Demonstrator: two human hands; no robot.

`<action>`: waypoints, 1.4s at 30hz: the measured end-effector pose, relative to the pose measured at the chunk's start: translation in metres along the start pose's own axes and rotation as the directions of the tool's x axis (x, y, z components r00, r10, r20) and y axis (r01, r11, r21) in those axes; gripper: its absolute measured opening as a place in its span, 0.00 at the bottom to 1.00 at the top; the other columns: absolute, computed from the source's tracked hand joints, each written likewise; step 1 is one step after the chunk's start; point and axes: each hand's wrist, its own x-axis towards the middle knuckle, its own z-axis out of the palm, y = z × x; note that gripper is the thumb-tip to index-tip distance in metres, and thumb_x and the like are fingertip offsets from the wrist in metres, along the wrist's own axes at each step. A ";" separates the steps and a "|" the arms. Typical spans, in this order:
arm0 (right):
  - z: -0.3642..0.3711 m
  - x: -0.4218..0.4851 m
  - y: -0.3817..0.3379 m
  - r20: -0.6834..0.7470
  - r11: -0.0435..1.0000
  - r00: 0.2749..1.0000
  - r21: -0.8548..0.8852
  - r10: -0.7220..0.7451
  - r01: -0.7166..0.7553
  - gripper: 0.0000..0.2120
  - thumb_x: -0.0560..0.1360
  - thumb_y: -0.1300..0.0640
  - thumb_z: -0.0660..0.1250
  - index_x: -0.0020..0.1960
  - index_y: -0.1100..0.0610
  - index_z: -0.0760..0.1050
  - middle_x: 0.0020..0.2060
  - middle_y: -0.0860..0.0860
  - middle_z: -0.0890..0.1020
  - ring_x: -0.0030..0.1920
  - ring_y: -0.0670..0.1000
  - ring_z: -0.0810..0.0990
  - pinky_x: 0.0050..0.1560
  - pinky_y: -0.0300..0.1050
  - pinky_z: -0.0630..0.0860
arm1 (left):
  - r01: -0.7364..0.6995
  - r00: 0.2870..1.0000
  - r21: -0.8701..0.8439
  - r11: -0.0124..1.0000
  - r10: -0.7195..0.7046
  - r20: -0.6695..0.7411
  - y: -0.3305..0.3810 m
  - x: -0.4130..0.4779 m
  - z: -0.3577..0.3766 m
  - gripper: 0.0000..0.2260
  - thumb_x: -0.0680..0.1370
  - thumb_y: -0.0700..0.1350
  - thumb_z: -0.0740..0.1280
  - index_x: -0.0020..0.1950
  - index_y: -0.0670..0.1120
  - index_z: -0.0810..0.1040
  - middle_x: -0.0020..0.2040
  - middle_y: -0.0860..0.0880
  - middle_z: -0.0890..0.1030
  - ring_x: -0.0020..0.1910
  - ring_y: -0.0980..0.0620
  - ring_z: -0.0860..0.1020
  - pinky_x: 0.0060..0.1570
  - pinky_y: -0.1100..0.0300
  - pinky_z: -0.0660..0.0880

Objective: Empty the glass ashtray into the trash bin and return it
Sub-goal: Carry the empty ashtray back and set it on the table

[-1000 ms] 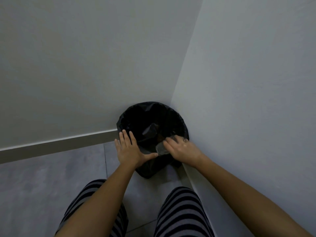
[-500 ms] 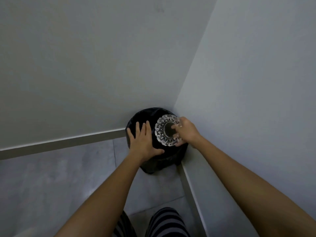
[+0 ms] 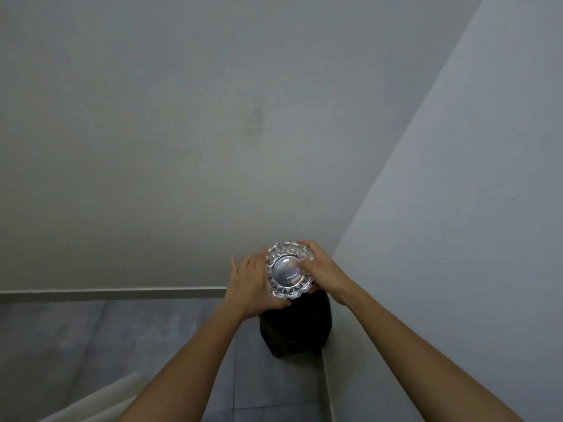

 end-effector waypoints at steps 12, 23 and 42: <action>0.022 -0.107 -0.168 0.482 0.649 0.840 -0.560 -0.250 0.515 0.58 0.62 0.60 0.81 0.77 0.61 0.42 0.72 0.57 0.52 0.71 0.50 0.61 0.63 0.26 0.55 | 0.182 0.955 0.043 0.982 -0.166 -0.247 0.031 -0.117 -0.172 0.50 0.64 0.62 0.75 0.76 0.44 0.55 0.71 0.48 0.68 0.72 0.46 0.64 0.75 0.40 0.46; 0.158 -0.187 -0.203 0.765 0.227 0.476 -0.418 -0.433 0.880 0.55 0.64 0.55 0.80 0.77 0.66 0.47 0.76 0.60 0.57 0.76 0.56 0.56 0.72 0.36 0.52 | 0.505 0.768 -0.012 0.863 -0.455 -0.451 -0.016 -0.300 -0.212 0.54 0.61 0.61 0.76 0.77 0.43 0.52 0.74 0.45 0.67 0.74 0.47 0.63 0.76 0.40 0.44; 0.474 -0.451 -0.167 0.959 -0.498 -0.216 0.100 -0.181 0.861 0.54 0.64 0.38 0.73 0.78 0.59 0.48 0.77 0.54 0.58 0.78 0.55 0.49 0.77 0.61 0.44 | 0.951 0.171 -0.156 0.269 -0.871 -0.460 -0.048 -0.706 -0.183 0.57 0.63 0.65 0.73 0.77 0.38 0.46 0.79 0.42 0.46 0.79 0.45 0.42 0.75 0.43 0.39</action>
